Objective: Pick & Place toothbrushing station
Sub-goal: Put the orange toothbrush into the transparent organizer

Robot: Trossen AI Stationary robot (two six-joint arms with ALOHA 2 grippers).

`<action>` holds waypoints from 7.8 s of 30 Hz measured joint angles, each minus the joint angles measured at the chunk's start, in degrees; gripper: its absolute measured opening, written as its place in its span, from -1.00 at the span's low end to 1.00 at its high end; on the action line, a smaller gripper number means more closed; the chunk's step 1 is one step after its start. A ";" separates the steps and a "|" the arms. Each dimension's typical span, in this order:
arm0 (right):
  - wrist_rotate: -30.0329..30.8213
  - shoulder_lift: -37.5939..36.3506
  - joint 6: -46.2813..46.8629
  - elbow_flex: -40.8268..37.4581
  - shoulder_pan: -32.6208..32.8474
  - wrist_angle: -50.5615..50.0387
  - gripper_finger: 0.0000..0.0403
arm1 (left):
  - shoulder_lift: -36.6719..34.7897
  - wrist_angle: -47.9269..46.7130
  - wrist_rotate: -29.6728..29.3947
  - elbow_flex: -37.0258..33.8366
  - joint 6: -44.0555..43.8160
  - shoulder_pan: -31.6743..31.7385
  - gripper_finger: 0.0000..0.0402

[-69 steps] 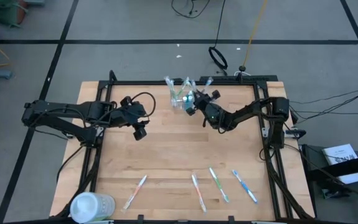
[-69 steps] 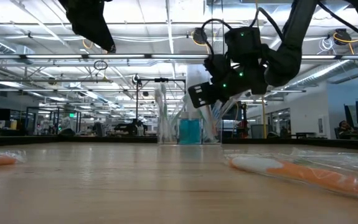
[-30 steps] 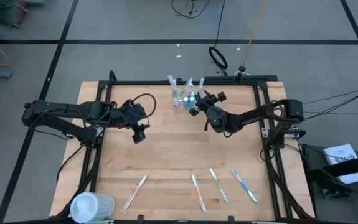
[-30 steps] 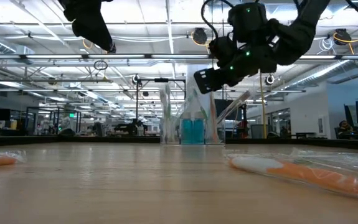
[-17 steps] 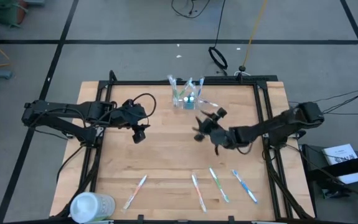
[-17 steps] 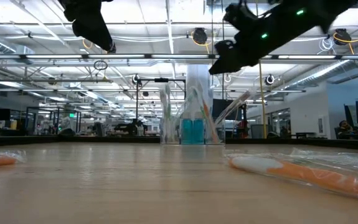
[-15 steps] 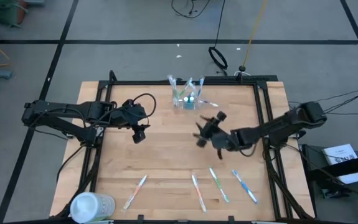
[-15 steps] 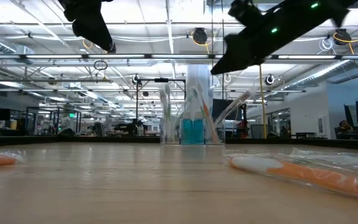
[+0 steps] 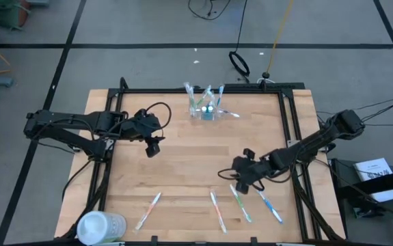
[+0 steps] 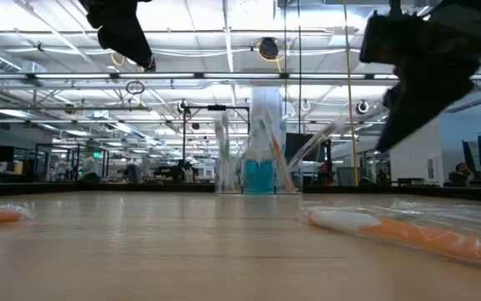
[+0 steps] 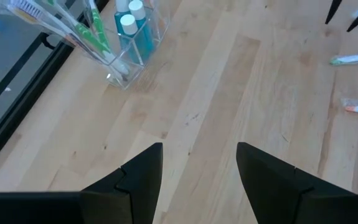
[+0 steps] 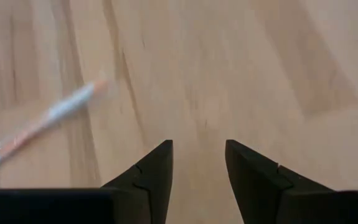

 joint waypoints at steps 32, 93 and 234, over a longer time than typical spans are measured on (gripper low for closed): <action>-1.50 0.04 3.98 0.00 1.79 -1.67 -0.32 | 7.70 2.67 18.04 -0.04 -17.43 -16.16 0.05; -1.82 0.09 -30.75 -4.11 -16.18 43.26 -0.32 | 40.26 -4.96 -18.40 18.60 -8.80 -24.17 -0.88; -13.60 0.07 -17.33 -7.39 -21.38 51.68 -0.91 | 16.94 30.71 -7.09 7.56 24.57 -2.17 -0.20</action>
